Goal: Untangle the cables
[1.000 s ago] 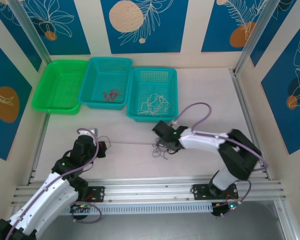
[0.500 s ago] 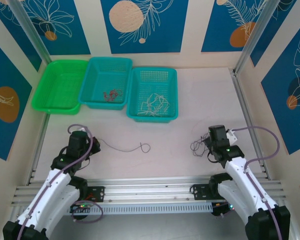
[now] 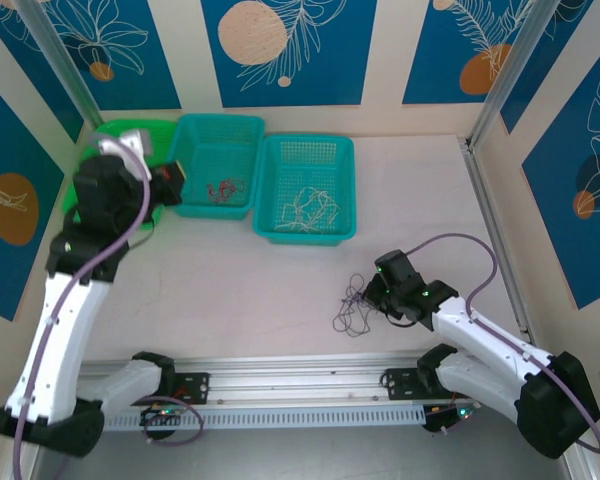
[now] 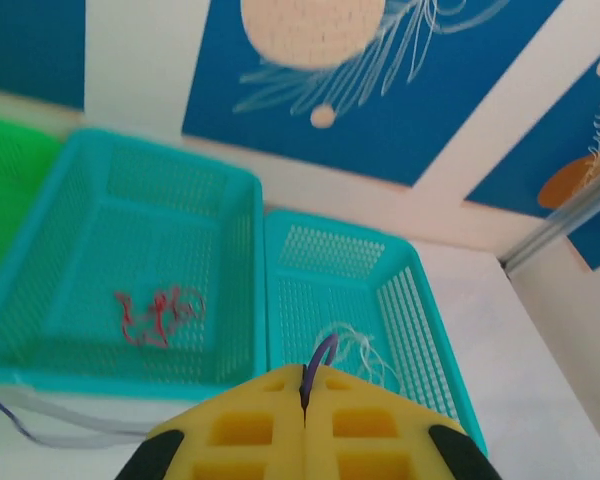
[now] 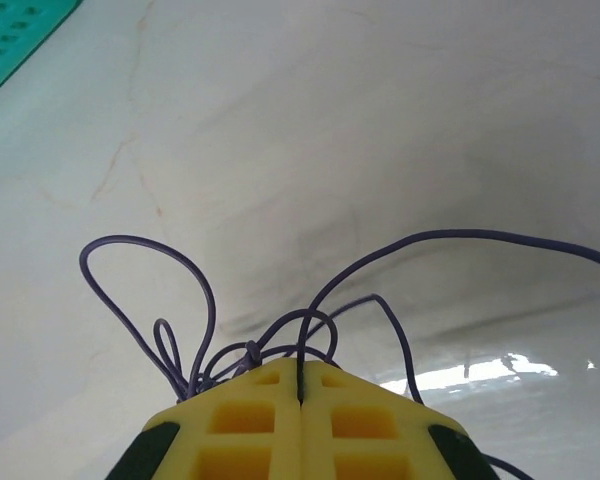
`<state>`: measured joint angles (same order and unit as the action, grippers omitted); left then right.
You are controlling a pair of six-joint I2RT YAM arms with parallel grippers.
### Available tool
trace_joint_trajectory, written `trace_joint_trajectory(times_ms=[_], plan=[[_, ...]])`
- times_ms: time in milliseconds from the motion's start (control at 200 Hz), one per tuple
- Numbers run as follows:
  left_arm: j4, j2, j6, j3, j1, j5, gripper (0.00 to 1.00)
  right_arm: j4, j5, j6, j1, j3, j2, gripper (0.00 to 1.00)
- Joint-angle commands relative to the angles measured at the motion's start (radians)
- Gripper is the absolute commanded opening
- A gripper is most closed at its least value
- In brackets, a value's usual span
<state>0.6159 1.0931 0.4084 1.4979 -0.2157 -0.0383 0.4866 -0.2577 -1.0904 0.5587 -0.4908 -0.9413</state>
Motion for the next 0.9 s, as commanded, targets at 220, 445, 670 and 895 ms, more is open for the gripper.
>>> trace_joint_trajectory(times_ms=[220, 445, 670, 895], plan=[[0.048, 0.524, -0.102, 0.637, 0.293, -0.011, 0.00, 0.087, -0.018, -0.037, 0.023, -0.061, 0.036, 0.00], [0.169, 0.848, -0.092, 0.988, 0.433, -0.037, 0.00, 0.171, -0.084, -0.047, 0.021, -0.064, 0.130, 0.00], [0.236, 1.042, -0.087, 1.055, 0.490, -0.050, 0.00, 0.190, -0.100, -0.056, 0.014, -0.077, 0.143, 0.00], [0.306, 1.156, -0.129, 1.051, 0.493, -0.033, 0.42, 0.185, -0.074, -0.087, 0.026, -0.078, 0.138, 0.00]])
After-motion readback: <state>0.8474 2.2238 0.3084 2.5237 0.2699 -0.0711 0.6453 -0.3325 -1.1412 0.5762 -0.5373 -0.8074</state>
